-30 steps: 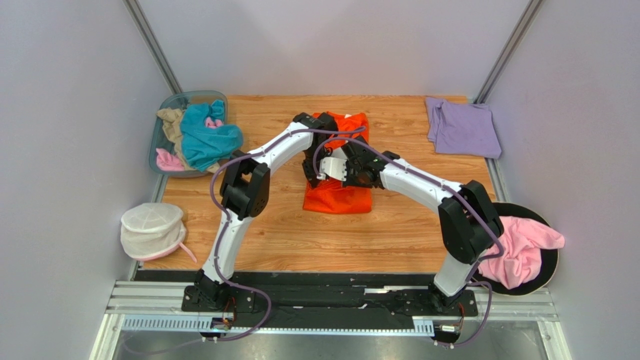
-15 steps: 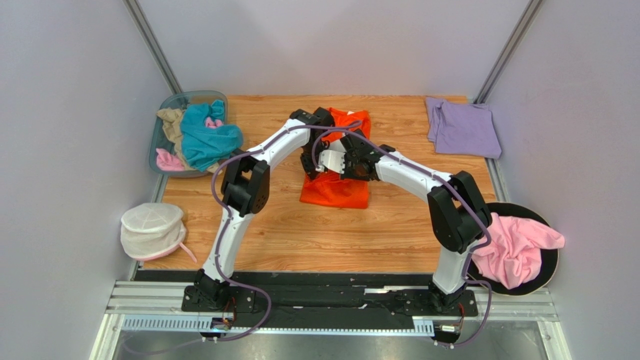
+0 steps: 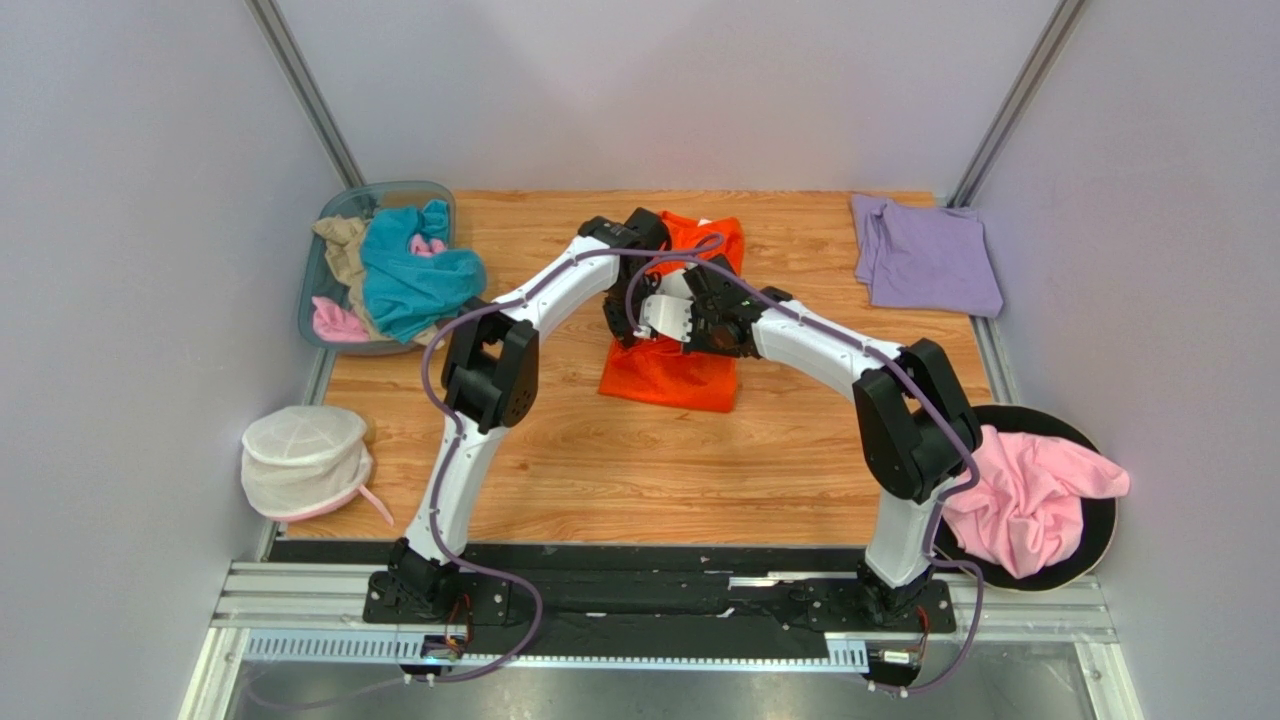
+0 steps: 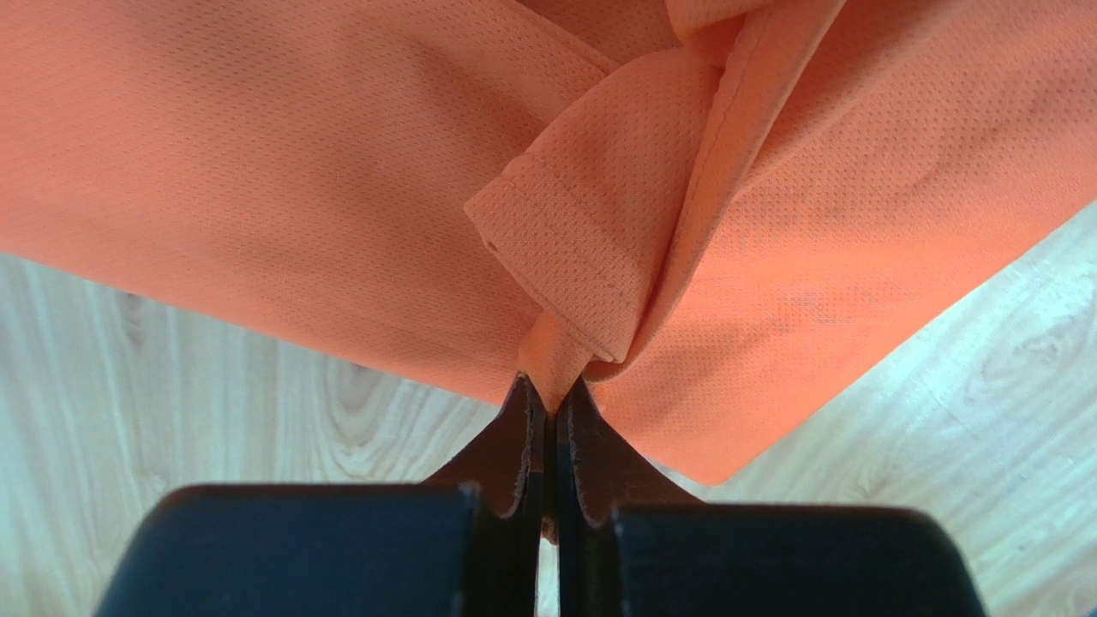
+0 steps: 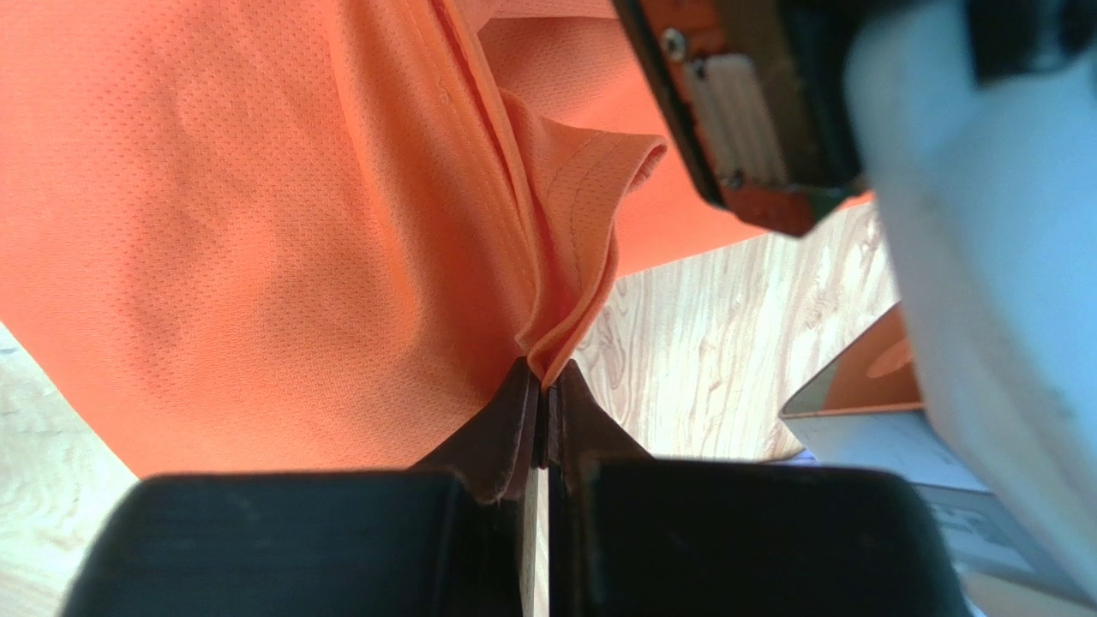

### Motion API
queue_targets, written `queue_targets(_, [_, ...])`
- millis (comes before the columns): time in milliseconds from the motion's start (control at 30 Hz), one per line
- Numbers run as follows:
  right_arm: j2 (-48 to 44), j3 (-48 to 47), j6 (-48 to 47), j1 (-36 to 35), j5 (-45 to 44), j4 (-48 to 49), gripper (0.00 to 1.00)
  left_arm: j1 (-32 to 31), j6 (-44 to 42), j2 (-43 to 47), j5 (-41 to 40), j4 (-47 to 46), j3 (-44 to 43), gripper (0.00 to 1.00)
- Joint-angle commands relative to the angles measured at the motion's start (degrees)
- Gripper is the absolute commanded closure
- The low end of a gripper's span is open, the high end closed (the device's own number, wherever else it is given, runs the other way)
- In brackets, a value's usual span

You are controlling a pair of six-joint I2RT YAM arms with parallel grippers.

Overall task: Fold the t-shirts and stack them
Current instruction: Fold the tshirt

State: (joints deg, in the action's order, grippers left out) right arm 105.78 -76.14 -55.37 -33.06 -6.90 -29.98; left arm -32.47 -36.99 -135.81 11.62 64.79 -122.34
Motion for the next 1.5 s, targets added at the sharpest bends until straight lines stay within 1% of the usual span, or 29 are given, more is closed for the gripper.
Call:
queue_targets(0, [0.3, -0.9, 0.0, 0.5, -0.9, 4.9, 1.0, 0.6, -0.3, 2.0, -0.3, -4.1, -2.3, 1.0])
queue_targets(267, [0.2, 1.8, -0.3, 1.1, -1.0, 7.6, 1.0, 1.5, 0.8, 4.3, -0.8, -10.8, 2.1, 1.0])
queue_targets(433, [1.4, 2.7, -0.3, 1.2, -2.2, 11.1, 1.0, 1.5, 0.7, 4.2, -2.3, -13.6, 3.0, 1.0])
queue_targets(500, [2.1, 3.0, -0.3, 1.3, -3.0, 12.5, 0.98, 1.5, 1.0, 4.2, -3.3, -15.1, 3.8, 1.0])
queue_targets(533, [2.2, 3.3, -0.3, 1.3, -3.2, 12.8, 0.96, 1.5, 1.1, 4.5, -3.6, -16.0, 4.4, 1.0])
queue_targets(567, [2.2, 3.4, -0.3, 1.4, -3.6, 13.3, 0.93, 1.5, 1.1, 5.0, -3.8, -16.8, 5.0, 0.95])
queue_targets(633, [2.5, 3.5, -0.2, 1.7, -4.2, 14.2, 0.87, 1.5, 1.4, 5.6, -4.8, -19.5, 6.7, 0.93])
queue_targets(667, [2.6, 3.6, -0.1, 1.6, -4.6, 14.4, 0.78, 1.5, 1.7, 6.3, -5.2, -21.4, 7.2, 0.93])
queue_targets(700, [2.5, 3.8, 0.0, 1.7, -5.3, 15.5, 0.72, 1.5, 1.6, 6.6, -5.7, -22.2, 8.2, 0.92])
queue_targets(733, [2.6, 4.1, 0.1, 1.8, -5.8, 15.9, 0.69, 1.5, 1.6, 6.8, -5.9, -22.8, 8.3, 0.91])
queue_targets(767, [2.4, 4.2, 0.3, 1.9, -6.0, 16.3, 0.65, 1.5, 2.1, 7.4, -6.2, -24.1, 8.6, 0.88])
queue_targets(867, [2.1, 4.8, 0.6, 1.8, -7.3, 17.8, 0.58, 1.5, 2.7, 9.1, -6.7, -26.5, 10.0, 0.81])
queue_targets(1033, [2.1, 5.7, 1.1, 1.9, -10.1, 20.7, 0.52, 1.5, 4.1, 11.1, -7.2, -30.9, 11.8, 0.77])
queue_targets(1067, [2.0, 5.9, 1.1, 1.9, -10.5, 21.1, 0.49, 1.5, 4.1, 11.7, -7.4, -31.7, 11.9, 0.76])
queue_targets(1233, [0.9, 7.4, 1.3, 1.9, -11.6, 23.1, 0.44, 1.5, 4.0, 12.8, -8.4, -34.3, 12.7, 0.74])
queue_targets(1267, [0.9, 7.5, 1.4, 1.8, -11.8, 23.2, 0.41, 1.5, 3.9, 12.8, -8.6, -35.1, 12.7, 0.72])
queue_targets(1333, [0.5, 8.0, 1.6, 1.8, -12.4, 23.7, 0.39, 1.5, 3.8, 12.8, -9.2, -35.9, 12.7, 0.7])
queue_targets(1433, [-0.3, 9.0, 1.6, 1.8, -13.1, 24.7, 0.37, 1.5, 3.6, 12.7, -9.7, -37.9, 12.7, 0.65])
queue_targets(1467, [-0.5, 9.4, 1.6, 1.8, -13.2, 25.1, 0.37, 1.5, 3.7, 12.5, -9.9, -38.9, 12.7, 0.58])
